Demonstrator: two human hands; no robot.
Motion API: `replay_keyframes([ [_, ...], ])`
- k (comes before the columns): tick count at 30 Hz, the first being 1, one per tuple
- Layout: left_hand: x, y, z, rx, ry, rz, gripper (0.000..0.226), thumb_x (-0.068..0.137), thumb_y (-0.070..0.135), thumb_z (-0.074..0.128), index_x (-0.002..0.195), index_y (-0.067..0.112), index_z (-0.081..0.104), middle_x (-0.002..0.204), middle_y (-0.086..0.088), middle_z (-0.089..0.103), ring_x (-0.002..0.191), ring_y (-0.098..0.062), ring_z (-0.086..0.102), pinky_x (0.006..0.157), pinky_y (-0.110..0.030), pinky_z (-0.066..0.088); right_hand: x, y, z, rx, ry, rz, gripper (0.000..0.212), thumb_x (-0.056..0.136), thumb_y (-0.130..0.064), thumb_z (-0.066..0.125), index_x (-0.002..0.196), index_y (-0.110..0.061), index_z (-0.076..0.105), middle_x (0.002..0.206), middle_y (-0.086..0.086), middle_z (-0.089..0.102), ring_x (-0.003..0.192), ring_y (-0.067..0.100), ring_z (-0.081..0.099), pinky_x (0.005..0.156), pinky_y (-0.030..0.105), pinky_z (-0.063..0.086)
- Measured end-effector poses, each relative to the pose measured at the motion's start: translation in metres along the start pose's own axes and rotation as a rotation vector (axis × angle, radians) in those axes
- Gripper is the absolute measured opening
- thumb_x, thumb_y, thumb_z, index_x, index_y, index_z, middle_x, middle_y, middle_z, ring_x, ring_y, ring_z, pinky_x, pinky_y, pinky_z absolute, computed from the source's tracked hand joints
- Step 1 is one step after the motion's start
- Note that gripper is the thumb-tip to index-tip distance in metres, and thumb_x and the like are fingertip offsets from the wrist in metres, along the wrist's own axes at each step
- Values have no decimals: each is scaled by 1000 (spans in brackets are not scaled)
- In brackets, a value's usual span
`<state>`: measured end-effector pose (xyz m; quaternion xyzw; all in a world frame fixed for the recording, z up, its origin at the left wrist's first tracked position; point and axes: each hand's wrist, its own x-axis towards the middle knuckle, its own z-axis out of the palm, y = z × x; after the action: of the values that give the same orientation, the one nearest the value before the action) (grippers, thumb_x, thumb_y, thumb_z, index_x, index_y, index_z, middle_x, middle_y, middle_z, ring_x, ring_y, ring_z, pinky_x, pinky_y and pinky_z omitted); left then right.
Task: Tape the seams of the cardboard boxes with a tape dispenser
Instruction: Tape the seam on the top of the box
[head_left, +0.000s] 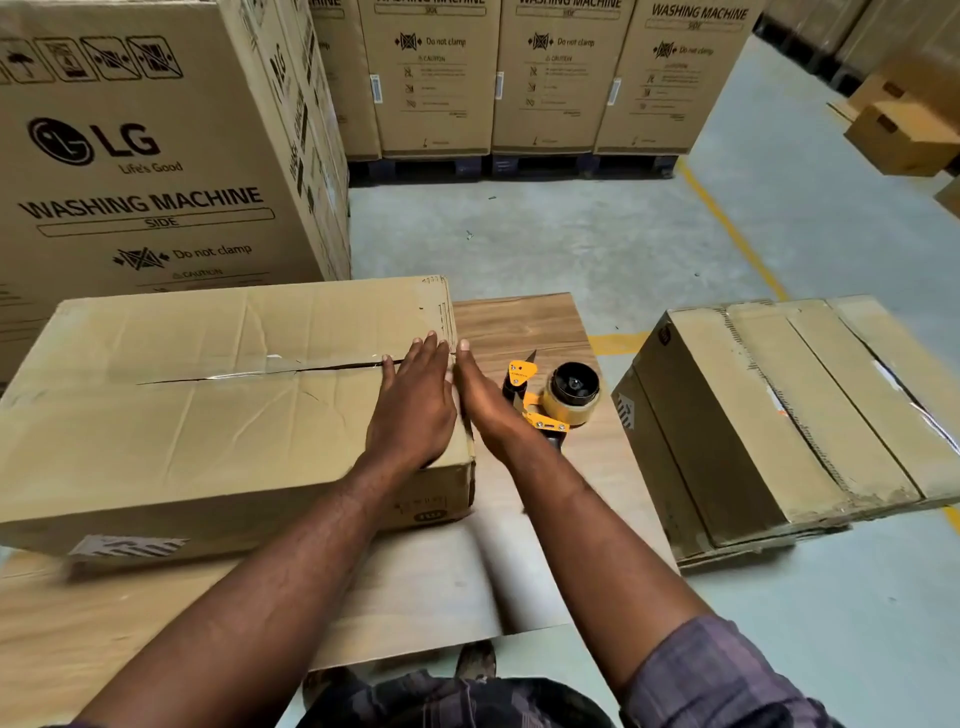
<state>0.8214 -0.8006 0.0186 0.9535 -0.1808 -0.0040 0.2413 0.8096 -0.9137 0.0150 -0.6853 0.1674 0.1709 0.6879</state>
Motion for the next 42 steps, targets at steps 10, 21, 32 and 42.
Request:
replay_keyframes([
  [10,0,-2,0,-4,21,24,60,99,13,45,157,14,28,166,-3,20,154,-17,12,126,-45,2,-4,-16,14,-139,191,7,52,105,-32,41,150,-8,46,152,8,50,137,28,49,113,39,40],
  [21,-4,-28,-34,-273,-60,73,60,100,24,48,157,23,28,164,-3,22,152,-20,18,125,-34,13,-9,-36,56,-591,359,-410,54,108,-28,39,157,-6,34,160,14,39,148,27,36,117,30,27],
  [32,-46,-129,-92,201,-21,101,47,101,42,42,146,29,47,155,11,43,142,-9,38,115,-44,20,5,-25,95,-1214,440,-146,68,108,-38,29,161,-2,8,170,17,0,158,31,-1,128,46,4],
  [42,-36,-198,-122,113,-186,163,60,104,51,32,159,30,22,166,12,15,153,-8,11,124,-41,8,3,-18,161,-1120,376,-312,63,108,-50,25,161,-15,24,170,1,17,157,19,11,126,46,10],
])
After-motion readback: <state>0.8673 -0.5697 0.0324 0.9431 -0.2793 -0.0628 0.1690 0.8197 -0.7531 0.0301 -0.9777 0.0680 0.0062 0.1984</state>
